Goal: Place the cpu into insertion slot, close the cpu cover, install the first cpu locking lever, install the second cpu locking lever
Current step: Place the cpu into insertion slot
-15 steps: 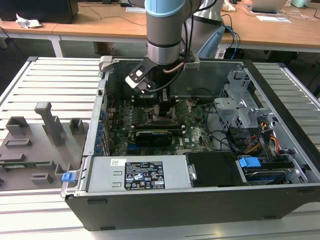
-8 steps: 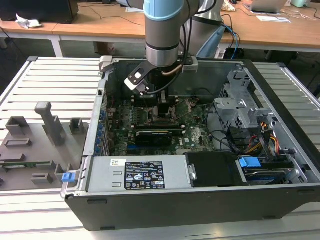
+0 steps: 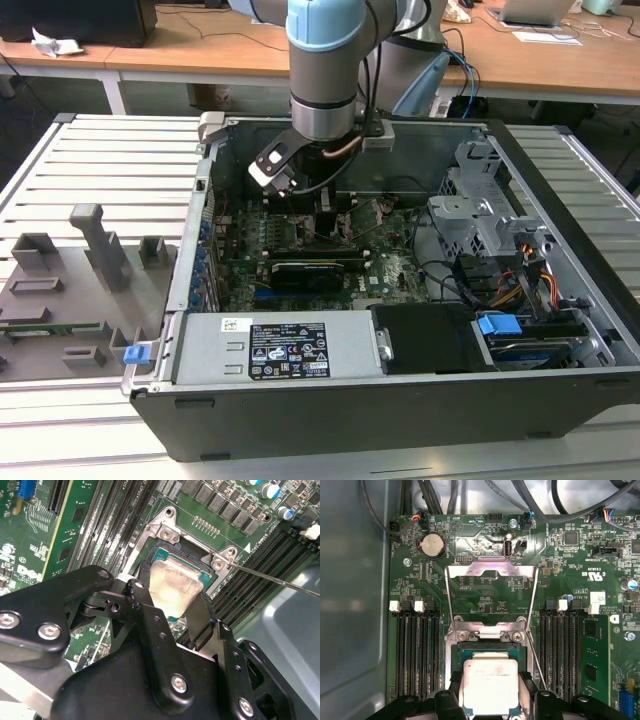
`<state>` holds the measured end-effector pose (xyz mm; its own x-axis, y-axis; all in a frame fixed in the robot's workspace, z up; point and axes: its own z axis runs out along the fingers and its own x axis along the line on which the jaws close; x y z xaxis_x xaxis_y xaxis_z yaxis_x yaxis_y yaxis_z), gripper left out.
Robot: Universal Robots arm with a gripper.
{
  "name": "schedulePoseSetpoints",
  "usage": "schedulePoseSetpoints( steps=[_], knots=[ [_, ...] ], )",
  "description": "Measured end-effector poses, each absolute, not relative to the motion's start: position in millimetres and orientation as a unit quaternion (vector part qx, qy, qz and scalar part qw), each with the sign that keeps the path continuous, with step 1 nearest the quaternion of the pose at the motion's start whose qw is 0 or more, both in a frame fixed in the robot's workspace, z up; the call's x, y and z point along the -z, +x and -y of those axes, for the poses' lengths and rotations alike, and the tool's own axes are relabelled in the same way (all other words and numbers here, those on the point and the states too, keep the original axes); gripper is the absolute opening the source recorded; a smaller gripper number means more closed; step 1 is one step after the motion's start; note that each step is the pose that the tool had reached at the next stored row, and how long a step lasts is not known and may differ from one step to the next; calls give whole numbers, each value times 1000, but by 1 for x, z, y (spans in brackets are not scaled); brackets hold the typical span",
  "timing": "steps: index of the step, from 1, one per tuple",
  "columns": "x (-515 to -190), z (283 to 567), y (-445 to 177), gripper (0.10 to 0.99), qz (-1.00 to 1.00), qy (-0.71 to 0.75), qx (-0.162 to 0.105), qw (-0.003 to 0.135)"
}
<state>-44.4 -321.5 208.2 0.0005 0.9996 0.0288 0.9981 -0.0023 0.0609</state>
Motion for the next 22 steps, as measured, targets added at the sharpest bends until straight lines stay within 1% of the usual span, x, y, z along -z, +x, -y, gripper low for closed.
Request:
schedulePoseSetpoints(
  steps=[18, 20, 21, 22],
  knots=[
    [-201, 322, -44, 529, -705, 708, -32, 12],
    [-201, 322, -44, 541, -705, 708, -32, 11],
    [-201, 321, -44, 604, -705, 708, -32, 11],
    [-200, 321, -44, 604, -705, 708, -32, 11]
  ],
)
